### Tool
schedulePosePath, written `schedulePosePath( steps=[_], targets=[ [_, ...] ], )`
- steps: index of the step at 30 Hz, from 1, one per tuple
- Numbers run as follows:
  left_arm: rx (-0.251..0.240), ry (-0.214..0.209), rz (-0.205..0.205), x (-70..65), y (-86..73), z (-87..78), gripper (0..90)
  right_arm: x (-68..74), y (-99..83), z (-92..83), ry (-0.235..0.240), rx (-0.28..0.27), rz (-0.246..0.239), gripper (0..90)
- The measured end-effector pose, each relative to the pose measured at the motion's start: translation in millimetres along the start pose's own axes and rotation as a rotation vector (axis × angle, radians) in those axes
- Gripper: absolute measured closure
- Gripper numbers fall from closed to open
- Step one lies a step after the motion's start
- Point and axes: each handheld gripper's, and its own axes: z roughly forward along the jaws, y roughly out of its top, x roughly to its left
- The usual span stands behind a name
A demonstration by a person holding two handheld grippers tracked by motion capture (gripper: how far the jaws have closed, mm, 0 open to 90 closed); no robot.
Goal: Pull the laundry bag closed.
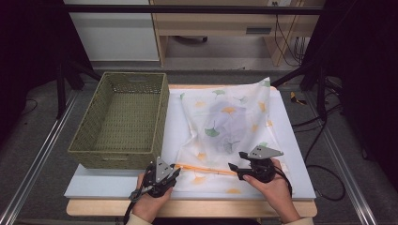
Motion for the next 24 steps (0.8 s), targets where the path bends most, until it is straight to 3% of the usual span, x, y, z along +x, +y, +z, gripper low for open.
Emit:
schedulePosePath(
  steps=[3,7,15,19,24],
  targets=[
    [0.005,-0.010,-0.011,1.1,-1.6,2.3,74.2,-0.6,-0.2,-0.3,0.002,-0.001,0.003,38.0],
    [0.022,-0.014,0.014,1.8,-1.5,4.8,73.7,0.3,0.0,-0.1,0.007,-0.001,0.003,38.0],
    [0.059,0.012,-0.010,3.4,-6.8,10.8,73.8,2.3,0.2,1.5,0.015,0.009,-0.007,37.9],
    [0.046,-0.013,-0.053,6.8,-7.8,13.2,70.9,2.8,0.2,1.6,0.017,0.010,-0.005,37.9],
    [0.044,-0.032,-0.061,7.7,-9.8,16.1,65.8,2.6,0.0,2.0,0.018,0.012,-0.007,37.8]
  ],
)
